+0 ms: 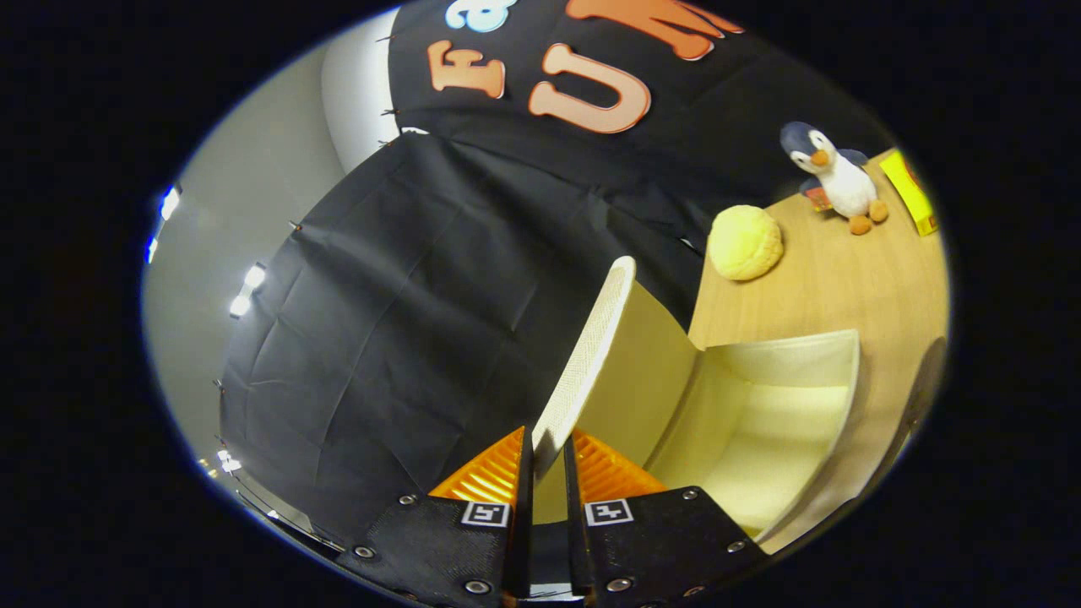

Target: Open the storage box then place both shoes into the box .Put the left shoe in first, then the right shoe, with the right side of both shoes facing outward in a uniform manner.

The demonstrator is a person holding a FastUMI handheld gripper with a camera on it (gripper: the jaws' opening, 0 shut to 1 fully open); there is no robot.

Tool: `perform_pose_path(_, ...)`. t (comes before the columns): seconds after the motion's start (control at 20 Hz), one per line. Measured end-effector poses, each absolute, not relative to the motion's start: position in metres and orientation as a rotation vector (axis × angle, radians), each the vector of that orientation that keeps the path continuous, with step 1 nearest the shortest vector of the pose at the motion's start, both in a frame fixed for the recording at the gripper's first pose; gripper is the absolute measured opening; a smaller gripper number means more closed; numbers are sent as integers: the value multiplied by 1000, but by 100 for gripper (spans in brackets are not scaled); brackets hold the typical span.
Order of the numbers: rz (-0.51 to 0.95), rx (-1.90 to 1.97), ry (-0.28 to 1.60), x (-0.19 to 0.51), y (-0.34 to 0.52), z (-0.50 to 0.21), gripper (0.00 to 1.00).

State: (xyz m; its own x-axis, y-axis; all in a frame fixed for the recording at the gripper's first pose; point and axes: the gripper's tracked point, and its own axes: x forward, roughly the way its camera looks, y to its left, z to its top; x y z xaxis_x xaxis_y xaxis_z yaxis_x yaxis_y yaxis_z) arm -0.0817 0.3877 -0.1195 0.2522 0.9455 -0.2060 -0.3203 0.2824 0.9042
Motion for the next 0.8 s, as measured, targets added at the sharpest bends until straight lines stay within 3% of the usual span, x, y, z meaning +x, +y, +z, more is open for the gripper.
perform_pose_path(0.5, 1026, 774, 1009, -86, 506, -138, 20)
perform_pose_path(0.6, 1017, 718, 982, -85, 500, -148, 44)
perform_pose_path(0.65, 1004, 676, 974, -82, 496, -158, 62)
perform_pose_path(0.75, 974, 628, 959, -81, 476, -166, 81)
perform_pose_path(0.8, 952, 617, 953, -80, 464, -173, 84)
